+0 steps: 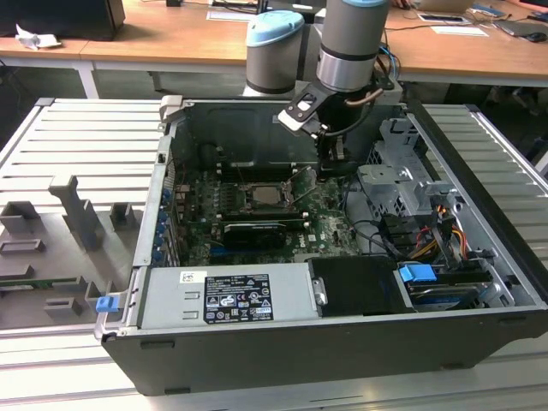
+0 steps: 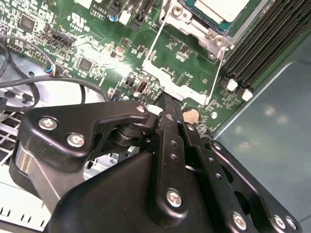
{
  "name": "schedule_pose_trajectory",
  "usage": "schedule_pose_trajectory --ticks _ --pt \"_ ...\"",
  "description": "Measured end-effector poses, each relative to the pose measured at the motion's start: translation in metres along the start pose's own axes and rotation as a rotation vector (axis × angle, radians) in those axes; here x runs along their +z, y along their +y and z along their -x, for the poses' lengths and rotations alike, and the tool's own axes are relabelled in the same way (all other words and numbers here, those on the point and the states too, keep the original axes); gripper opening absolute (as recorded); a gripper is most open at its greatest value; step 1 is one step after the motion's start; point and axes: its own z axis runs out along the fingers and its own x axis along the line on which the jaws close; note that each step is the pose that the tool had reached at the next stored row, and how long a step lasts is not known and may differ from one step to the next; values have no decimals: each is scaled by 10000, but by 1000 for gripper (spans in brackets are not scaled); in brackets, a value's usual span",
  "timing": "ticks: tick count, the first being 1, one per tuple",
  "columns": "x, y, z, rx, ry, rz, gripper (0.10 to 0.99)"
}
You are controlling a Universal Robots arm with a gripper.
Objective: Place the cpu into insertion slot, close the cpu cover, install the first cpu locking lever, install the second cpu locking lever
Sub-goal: 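Close the cpu cover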
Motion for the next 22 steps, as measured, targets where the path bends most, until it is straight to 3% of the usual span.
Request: schedule_pose_trajectory --ticks 5,17,22 --pt "-1 -46 -1 1 -2 -1 106" --pt "-1 -71 -2 1 -1 -1 106" --pt "-3 -134 -4 0 -2 -1 106"
